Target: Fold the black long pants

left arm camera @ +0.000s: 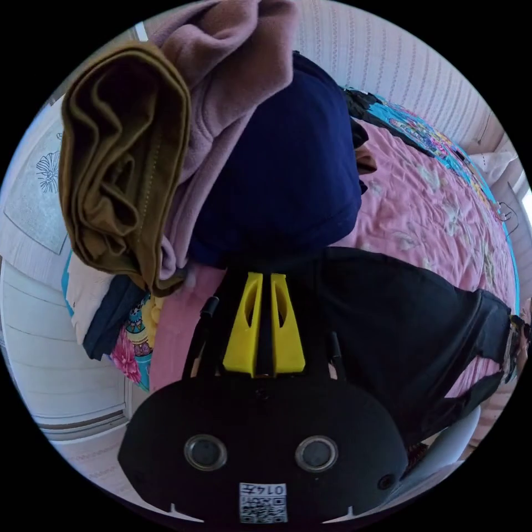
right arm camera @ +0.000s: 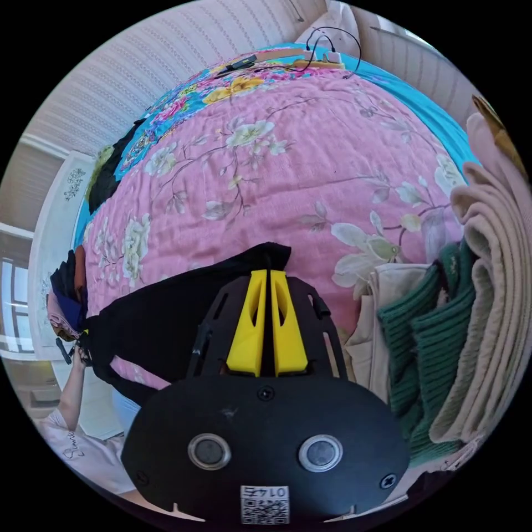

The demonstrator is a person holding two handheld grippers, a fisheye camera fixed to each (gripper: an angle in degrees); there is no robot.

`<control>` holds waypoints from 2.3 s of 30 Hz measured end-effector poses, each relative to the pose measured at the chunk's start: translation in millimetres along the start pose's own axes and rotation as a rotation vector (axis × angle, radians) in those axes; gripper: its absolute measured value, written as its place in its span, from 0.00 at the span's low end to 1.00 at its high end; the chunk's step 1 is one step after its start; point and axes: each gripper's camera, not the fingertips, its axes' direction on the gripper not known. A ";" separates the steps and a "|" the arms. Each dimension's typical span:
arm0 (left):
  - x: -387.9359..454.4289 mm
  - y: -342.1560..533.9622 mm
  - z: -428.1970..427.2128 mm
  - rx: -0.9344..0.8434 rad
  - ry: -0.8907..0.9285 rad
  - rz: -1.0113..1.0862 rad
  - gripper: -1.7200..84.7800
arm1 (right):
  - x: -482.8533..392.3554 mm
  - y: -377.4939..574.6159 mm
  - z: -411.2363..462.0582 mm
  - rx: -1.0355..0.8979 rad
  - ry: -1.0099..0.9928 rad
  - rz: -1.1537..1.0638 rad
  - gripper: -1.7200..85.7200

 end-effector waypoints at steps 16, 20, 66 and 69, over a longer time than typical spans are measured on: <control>-81.3 23.9 -67.3 0.039 0.071 0.004 0.06 | 4.2 -1.5 3.4 -0.006 -0.010 0.007 0.17; -113.2 106.9 -117.9 0.102 0.106 0.005 0.08 | -4.8 66.7 -25.7 0.078 -0.038 -0.129 0.23; -293.3 269.2 -159.9 -0.030 0.145 -0.581 0.17 | 199.6 399.2 -50.0 0.196 -0.429 0.390 0.03; -287.5 265.4 -154.7 -0.044 0.176 -0.579 0.14 | 190.9 396.5 -55.2 0.197 -0.422 0.369 0.03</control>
